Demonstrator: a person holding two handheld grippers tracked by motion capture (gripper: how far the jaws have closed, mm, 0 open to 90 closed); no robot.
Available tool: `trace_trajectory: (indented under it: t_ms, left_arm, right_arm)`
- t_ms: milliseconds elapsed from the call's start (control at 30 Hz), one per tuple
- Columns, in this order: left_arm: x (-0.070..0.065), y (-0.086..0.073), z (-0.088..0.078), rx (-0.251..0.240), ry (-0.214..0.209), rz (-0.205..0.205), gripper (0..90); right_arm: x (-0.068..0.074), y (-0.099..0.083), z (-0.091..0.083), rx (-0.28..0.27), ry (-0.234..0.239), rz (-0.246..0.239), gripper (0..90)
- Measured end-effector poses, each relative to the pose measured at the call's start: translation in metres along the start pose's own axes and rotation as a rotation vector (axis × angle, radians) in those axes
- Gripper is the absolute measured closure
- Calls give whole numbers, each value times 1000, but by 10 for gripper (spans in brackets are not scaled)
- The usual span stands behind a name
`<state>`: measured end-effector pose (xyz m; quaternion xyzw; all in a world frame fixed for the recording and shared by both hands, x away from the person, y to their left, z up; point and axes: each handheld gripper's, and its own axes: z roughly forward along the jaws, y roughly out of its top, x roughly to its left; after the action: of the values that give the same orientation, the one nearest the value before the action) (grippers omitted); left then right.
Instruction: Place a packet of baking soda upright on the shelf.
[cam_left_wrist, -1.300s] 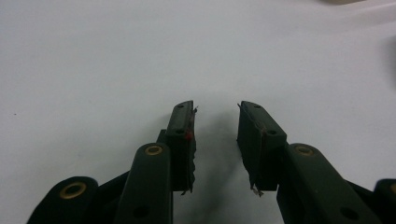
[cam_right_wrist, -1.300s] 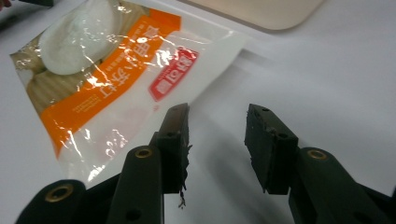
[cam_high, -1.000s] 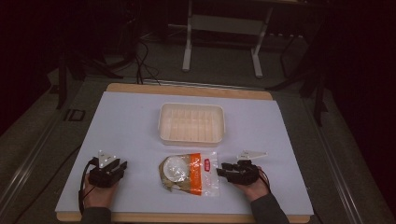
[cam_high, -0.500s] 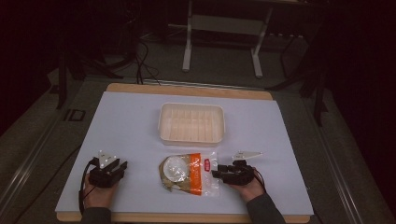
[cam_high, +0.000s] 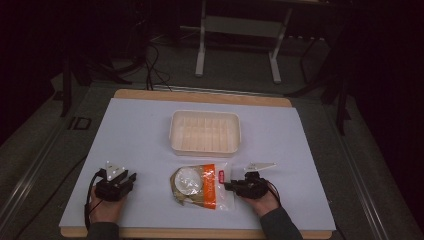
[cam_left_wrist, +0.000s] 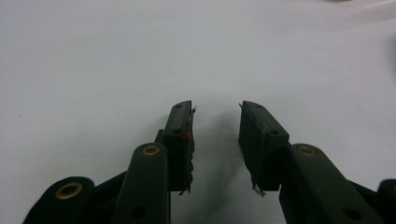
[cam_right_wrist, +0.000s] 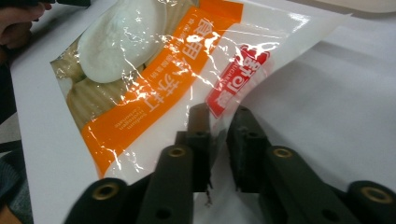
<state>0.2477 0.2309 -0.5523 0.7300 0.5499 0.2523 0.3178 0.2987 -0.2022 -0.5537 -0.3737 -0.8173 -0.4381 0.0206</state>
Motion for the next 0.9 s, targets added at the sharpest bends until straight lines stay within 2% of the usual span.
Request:
trace_trajectory:
  t_ms: [167, 300, 433, 633, 900]
  left_arm:
    - [0, 0, 0, -1, 2, 2, 644]
    - [0, 0, 0, 1, 2, 2, 645]
    - [0, 0, 0, 0, 2, 1, 644]
    - [-1, 0, 0, 0, 5, 4, 645]
    - [-1, 0, 0, -2, 6, 6, 645]
  right_arm:
    - [4, 2, -1, -7, -13, 8, 897]
    - [6, 3, -1, -7, -24, 14, 900]
    - [6, 5, -3, -6, -18, 50, 900]
    - [8, 10, -9, -27, -7, 74, 900]
    - [15, 21, -16, -50, 3, 75, 900]
